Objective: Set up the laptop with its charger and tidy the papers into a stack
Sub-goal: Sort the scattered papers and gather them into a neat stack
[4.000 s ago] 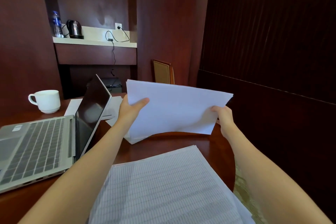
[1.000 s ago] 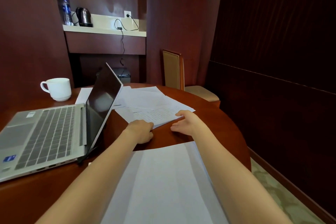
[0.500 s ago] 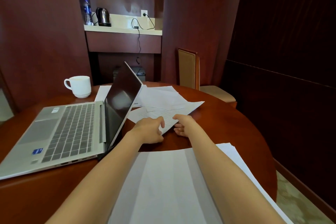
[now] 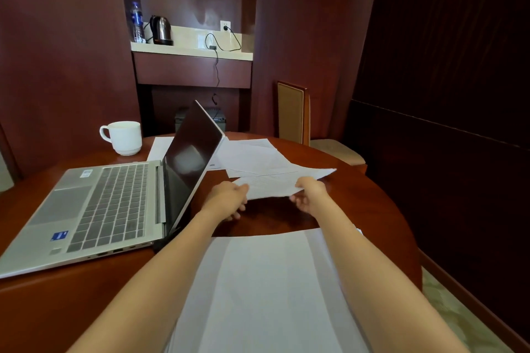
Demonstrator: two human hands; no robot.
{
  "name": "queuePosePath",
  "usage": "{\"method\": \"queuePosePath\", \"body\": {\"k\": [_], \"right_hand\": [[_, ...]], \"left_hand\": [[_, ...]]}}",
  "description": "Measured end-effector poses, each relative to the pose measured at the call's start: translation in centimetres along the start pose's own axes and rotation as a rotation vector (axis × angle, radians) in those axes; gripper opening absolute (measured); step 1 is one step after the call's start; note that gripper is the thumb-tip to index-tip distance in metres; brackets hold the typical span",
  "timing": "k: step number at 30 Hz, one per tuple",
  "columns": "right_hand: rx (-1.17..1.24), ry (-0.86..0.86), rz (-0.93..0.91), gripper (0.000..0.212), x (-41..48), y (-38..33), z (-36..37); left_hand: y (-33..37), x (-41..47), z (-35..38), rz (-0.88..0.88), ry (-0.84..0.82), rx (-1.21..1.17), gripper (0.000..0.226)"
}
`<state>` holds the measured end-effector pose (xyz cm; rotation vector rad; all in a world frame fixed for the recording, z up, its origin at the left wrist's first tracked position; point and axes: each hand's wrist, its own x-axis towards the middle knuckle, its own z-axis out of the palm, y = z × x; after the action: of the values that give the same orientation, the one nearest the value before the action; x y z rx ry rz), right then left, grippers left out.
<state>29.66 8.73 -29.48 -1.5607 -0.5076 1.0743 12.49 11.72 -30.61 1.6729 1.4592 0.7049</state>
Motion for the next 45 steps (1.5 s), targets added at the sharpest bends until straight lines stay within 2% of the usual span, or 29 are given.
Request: {"method": "queuePosePath", "body": {"k": [1, 2, 5, 6, 8, 10, 13, 16, 20, 22, 25, 27, 30, 35, 39, 45], "right_hand": [[0.064, -0.004, -0.023, 0.016, -0.2, -0.2, -0.5], [0.103, -0.016, -0.045, 0.017, -0.5, -0.4, -0.9], [0.115, -0.123, -0.079, 0.027, -1.5, -0.9, -1.7], [0.090, -0.177, -0.079, 0.033, -1.8, -0.9, -2.0], [0.005, -0.270, -0.075, 0.042, -2.3, -0.9, -2.5], [-0.056, -0.305, -0.047, 0.040, -2.7, -0.8, -3.3], [-0.025, -0.232, 0.006, 0.031, -2.6, -0.8, -4.9], [0.163, -0.050, 0.032, 0.024, -1.5, -0.6, -6.8], [0.277, 0.155, 0.027, 0.030, -0.1, -0.4, -9.8], [0.203, 0.202, 0.046, 0.039, 0.2, -0.6, -10.9], [-0.076, 0.270, 0.053, 0.039, 0.0, -0.8, -12.0], [-0.191, 0.237, 0.009, 0.039, -0.2, -0.8, -12.8], [-0.243, 0.160, -0.129, 0.039, 0.0, -0.6, -13.8], [-0.206, 0.320, -0.310, 0.026, 0.3, -0.7, -13.6], [-0.118, 0.253, -0.370, 0.022, -0.2, -0.6, -13.5], [-0.077, 0.132, -0.447, 0.030, -1.5, -0.5, -13.3]], "left_hand": [[0.4, -0.4, 0.0, -0.093, -0.005, -0.039, 0.047], [0.8, -0.6, 0.0, -0.183, -0.080, -0.103, 0.054], [2.1, -1.1, 0.4, -0.317, -0.378, -0.422, 0.060], [2.6, -1.3, 0.6, -0.310, -0.397, -0.546, 0.054], [3.3, -1.3, 1.2, -0.247, -0.317, -0.740, 0.037], [4.0, -1.3, 1.4, -0.187, -0.231, -0.837, 0.037], [4.3, -1.3, 0.7, -0.189, -0.208, -0.790, 0.038], [4.2, -1.5, -0.5, -0.241, -0.243, -0.752, 0.032], [3.4, -1.9, -1.4, -0.326, -0.290, -0.691, 0.026], [2.9, -2.1, -1.5, -0.343, -0.284, -0.615, 0.019], [2.1, -1.8, -1.2, -0.299, -0.262, -0.419, 0.026], [2.0, -1.5, -0.8, -0.251, -0.194, -0.346, 0.030], [2.4, -0.9, -0.3, -0.121, -0.070, -0.385, 0.028], [3.7, -0.9, -0.2, 0.173, 0.124, -0.454, 0.041], [4.0, -0.8, -0.4, 0.232, 0.151, -0.466, 0.042], [3.7, -0.5, 0.3, 0.187, 0.135, -0.426, 0.040]]}}
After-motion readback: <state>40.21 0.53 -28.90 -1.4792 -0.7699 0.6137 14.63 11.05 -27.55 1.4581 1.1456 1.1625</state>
